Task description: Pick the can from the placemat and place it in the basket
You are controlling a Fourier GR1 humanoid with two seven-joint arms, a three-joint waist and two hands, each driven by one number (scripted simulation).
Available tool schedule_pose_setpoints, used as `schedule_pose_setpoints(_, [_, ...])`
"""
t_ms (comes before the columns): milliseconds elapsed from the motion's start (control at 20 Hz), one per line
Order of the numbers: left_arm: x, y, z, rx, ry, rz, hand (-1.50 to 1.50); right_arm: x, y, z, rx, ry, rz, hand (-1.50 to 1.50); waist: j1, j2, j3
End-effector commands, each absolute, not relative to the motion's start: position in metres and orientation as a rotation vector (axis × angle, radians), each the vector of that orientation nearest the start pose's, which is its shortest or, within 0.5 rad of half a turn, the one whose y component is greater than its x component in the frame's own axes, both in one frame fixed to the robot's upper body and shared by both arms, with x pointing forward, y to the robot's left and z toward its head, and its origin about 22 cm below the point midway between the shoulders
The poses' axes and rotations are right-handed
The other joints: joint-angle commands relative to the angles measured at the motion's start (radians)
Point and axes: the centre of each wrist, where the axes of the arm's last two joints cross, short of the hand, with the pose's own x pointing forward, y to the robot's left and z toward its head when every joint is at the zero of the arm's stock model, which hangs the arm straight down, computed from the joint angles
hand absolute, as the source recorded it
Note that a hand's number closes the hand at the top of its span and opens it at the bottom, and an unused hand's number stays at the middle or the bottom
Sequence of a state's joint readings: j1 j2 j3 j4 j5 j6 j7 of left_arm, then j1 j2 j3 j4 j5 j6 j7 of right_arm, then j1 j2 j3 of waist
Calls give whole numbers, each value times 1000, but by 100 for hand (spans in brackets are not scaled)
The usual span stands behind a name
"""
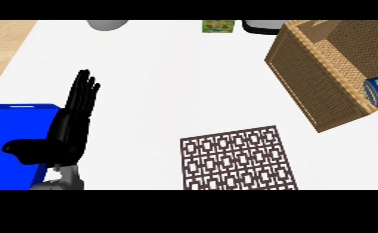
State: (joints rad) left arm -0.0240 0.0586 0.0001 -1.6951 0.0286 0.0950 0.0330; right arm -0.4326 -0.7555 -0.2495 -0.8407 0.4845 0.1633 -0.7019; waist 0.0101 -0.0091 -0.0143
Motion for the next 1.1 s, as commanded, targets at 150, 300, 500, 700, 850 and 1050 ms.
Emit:
schedule_pose_setpoints(150, [244,243,35,67,-1684,47,0,308,-479,54,-721,-1613,901,150,7,14,15])
schedule_pose_setpoints(300, [260,220,40,67,-1694,38,0,325,-483,72,-744,-1603,802,150,11,18,16])
schedule_pose_setpoints(500, [249,229,34,52,-1692,37,0,324,-491,75,-753,-1555,904,-150,27,21,16])
schedule_pose_setpoints(700, [258,233,33,60,-1690,34,0,319,-490,55,-687,-1620,833,-150,24,25,17])
schedule_pose_setpoints(850, [250,233,28,91,-1675,27,0,321,-494,64,-652,-1672,790,-150,17,19,16])
schedule_pose_setpoints(1050, [254,227,35,61,-1663,41,0,327,-491,66,-640,-1795,670,-150,10,16,17])
